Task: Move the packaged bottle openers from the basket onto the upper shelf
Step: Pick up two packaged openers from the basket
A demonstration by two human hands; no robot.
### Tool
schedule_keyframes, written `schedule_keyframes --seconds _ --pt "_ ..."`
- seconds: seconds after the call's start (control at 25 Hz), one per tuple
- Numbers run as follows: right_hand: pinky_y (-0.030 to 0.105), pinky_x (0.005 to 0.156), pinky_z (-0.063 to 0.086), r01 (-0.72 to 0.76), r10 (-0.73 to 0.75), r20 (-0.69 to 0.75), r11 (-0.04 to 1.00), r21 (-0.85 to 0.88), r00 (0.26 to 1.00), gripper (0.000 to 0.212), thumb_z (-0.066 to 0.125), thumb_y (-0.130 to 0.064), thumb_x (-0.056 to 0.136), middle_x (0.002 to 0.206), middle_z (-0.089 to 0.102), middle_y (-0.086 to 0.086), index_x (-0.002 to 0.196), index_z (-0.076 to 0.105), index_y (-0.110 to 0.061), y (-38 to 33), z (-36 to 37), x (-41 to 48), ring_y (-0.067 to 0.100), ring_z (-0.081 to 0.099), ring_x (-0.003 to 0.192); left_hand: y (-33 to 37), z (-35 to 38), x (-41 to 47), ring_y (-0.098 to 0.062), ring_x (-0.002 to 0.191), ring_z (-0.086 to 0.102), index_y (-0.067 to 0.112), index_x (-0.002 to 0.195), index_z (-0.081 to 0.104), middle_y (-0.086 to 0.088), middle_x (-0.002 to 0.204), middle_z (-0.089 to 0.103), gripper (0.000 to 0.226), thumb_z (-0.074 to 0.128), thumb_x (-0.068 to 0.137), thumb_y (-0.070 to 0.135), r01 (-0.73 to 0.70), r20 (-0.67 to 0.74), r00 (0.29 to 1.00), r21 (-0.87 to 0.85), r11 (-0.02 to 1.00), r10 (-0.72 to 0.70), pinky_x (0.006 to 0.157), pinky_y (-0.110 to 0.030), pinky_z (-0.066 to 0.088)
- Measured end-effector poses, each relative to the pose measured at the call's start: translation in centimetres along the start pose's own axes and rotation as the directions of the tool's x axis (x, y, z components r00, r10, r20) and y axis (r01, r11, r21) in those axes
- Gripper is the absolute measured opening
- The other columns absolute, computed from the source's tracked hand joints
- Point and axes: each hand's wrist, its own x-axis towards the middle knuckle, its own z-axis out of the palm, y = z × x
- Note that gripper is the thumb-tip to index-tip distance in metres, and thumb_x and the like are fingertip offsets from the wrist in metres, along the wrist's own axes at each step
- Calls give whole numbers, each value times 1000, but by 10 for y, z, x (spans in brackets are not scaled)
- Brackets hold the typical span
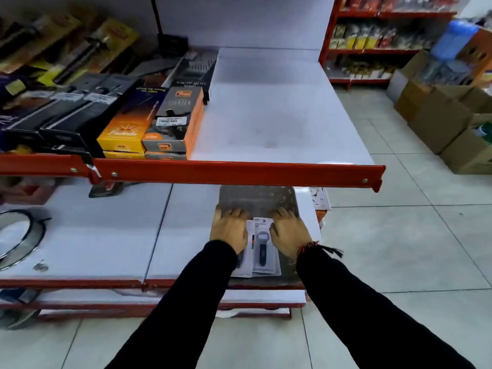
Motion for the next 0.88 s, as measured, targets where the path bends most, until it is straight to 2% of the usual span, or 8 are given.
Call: schedule_keyframes --seconds 0.08,0.16,0.28,0.36,0.48,0.6,0.76,0.88 --pt "45 96 46 -21 21 82 1000 -5 996 43 43 -25 91 137 52 8 130 57 -13 2 8 20 34 53 119 2 4 15 -23 149 31 23 146 45 1 151 48 53 50 94 30 -47 75 996 141 989 37 121 -55 -12" --pt "46 100 43 -50 60 188 997 -58 980 45 43 -25 90 140 50 8 131 59 -14 7 17 38 34 51 124 3 7 30 -21 153 22 23 145 47 2 152 47 53 51 94 36 -63 157 987 201 978 31 119 -59 -19" --pt "46 100 43 2 28 228 991 -133 973 46 43 -24 88 137 54 8 129 61 -17 13 32 47 33 52 123 3 19 37 -19 155 15 25 150 40 5 158 40 59 50 94 42 -59 214 977 231 971 8 117 -61 -21" --pt "45 100 43 28 4 219 989 -145 976 45 43 -26 88 135 56 8 127 63 -18 16 36 47 33 53 122 0 22 37 -22 155 13 27 154 34 5 161 34 63 47 96 47 -67 241 970 283 957 -3 119 -63 -14" --pt "44 100 41 31 -2 206 990 -137 978 43 43 -32 90 134 57 8 125 63 -18 18 37 48 32 53 123 -1 21 37 -21 155 16 28 149 41 6 157 40 58 48 94 46 -69 239 971 264 962 4 120 -62 -10" --pt "44 100 41 -13 31 188 995 -98 982 45 43 -37 91 134 56 10 125 61 -14 13 35 52 34 53 122 -2 12 38 -17 152 23 28 140 52 5 151 47 52 53 90 46 -59 193 981 235 970 13 117 -61 -20" --pt "39 87 49 -144 117 187 980 138 975 38 48 -36 84 114 66 11 112 62 -14 11 20 55 34 63 106 -9 2 34 -19 140 42 29 129 60 3 140 53 37 54 93 30 -35 117 993 136 990 19 109 -55 -30" --pt "21 66 48 -268 153 289 869 415 945 26 54 -28 82 96 74 7 92 68 -9 9 3 53 26 69 87 -13 -10 28 -20 135 46 30 125 59 2 142 52 36 50 92 19 13 121 993 31 999 -16 120 -57 -9"
